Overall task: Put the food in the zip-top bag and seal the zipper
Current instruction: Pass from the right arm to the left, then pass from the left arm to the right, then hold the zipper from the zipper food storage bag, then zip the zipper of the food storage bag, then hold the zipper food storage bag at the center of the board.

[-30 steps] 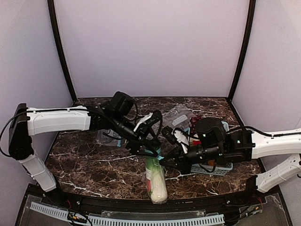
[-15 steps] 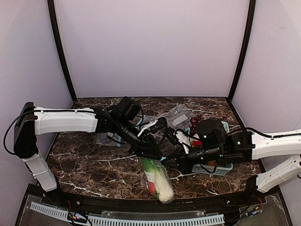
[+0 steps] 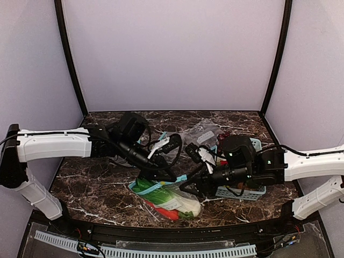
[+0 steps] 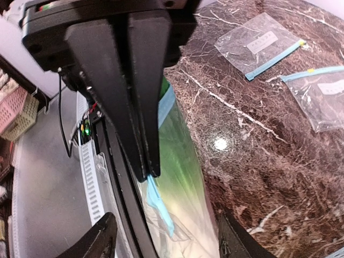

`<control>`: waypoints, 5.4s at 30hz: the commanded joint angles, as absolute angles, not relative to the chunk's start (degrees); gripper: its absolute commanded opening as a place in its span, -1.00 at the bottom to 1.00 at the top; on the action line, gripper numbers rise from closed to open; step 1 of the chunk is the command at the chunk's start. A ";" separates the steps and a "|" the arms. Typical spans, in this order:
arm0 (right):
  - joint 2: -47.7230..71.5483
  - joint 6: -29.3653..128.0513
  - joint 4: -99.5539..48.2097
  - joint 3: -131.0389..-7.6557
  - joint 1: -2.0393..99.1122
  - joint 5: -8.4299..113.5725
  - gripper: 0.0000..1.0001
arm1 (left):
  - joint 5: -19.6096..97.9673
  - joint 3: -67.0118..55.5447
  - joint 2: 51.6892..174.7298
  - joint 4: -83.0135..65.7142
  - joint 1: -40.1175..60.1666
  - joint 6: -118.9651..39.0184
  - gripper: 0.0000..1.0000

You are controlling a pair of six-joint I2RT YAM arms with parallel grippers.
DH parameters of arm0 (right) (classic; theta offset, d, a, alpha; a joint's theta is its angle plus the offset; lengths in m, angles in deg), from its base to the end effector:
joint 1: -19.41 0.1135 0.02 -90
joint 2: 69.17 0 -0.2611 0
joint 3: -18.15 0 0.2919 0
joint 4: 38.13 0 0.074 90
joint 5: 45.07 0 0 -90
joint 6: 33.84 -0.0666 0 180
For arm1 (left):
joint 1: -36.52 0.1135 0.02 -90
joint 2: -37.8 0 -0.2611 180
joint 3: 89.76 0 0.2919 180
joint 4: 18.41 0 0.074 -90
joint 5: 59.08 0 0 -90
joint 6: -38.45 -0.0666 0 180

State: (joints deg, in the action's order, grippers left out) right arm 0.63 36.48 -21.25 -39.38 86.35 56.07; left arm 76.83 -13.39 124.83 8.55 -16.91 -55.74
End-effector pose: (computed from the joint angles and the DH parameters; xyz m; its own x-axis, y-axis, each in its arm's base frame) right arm 0.1201 0.3149 0.2286 -0.5059 -0.3449 -0.7906 -0.8480 0.3666 0.3827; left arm 0.1931 -0.3406 0.2468 -0.2971 0.4858 -0.8220 0.9219 -0.0781 -0.3794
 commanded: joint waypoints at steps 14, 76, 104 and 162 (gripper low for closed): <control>12.99 39.59 -35.31 -45.38 85.78 57.65 -0.20 | 69.22 -19.98 116.45 3.91 -17.24 -43.19 -0.99; 13.34 35.04 -29.91 -45.30 81.91 53.56 -1.00 | 62.60 -23.82 111.60 17.35 -15.32 -51.06 -0.99; 12.55 36.46 -26.47 -45.56 76.49 48.65 -1.00 | 58.42 -31.56 104.26 21.73 -12.84 -49.30 -0.99; 12.22 50.80 -17.81 -57.90 76.17 72.63 0.48 | 75.75 -20.99 111.55 25.62 -11.33 -59.53 -0.99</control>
State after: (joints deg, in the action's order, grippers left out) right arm 8.04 47.27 -19.35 -54.40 75.13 68.31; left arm 72.06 -24.10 110.55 23.71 -11.00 -57.25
